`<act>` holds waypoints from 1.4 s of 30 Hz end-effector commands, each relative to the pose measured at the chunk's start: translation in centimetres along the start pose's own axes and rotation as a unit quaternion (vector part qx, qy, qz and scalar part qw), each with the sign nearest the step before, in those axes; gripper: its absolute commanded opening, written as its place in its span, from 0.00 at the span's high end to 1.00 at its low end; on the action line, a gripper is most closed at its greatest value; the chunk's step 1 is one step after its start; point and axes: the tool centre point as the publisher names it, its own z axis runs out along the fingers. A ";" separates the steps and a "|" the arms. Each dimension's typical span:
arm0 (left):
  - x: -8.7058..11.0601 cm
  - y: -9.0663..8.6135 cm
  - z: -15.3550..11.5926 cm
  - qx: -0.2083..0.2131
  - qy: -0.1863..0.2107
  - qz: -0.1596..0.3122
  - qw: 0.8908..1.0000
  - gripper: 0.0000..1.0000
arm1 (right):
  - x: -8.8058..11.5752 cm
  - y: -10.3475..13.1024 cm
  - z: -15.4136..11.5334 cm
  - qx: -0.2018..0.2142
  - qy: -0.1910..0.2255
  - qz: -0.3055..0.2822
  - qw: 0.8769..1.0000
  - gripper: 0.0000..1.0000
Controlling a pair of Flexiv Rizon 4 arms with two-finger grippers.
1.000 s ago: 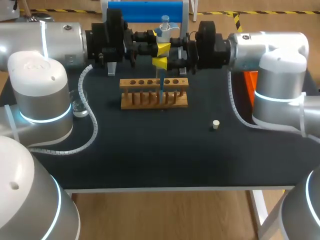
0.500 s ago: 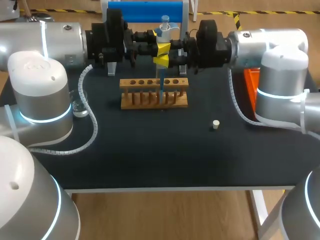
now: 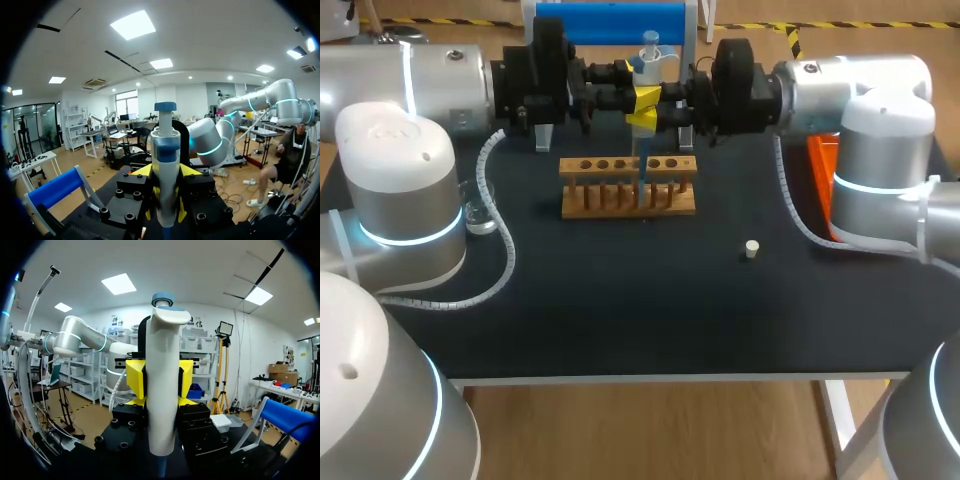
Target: Invert the test tube, pick up the pipette, mount the tip to pipette, aspirate from beaker and dispense into the tube, eject the tip, return the pipette, and cap with the stopper.
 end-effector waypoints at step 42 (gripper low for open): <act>0.0 0.0 0.0 0.001 0.001 0.000 1.000 0.00 | -2.7 0.0 -15.2 0.039 0.016 -0.023 0.999 1.00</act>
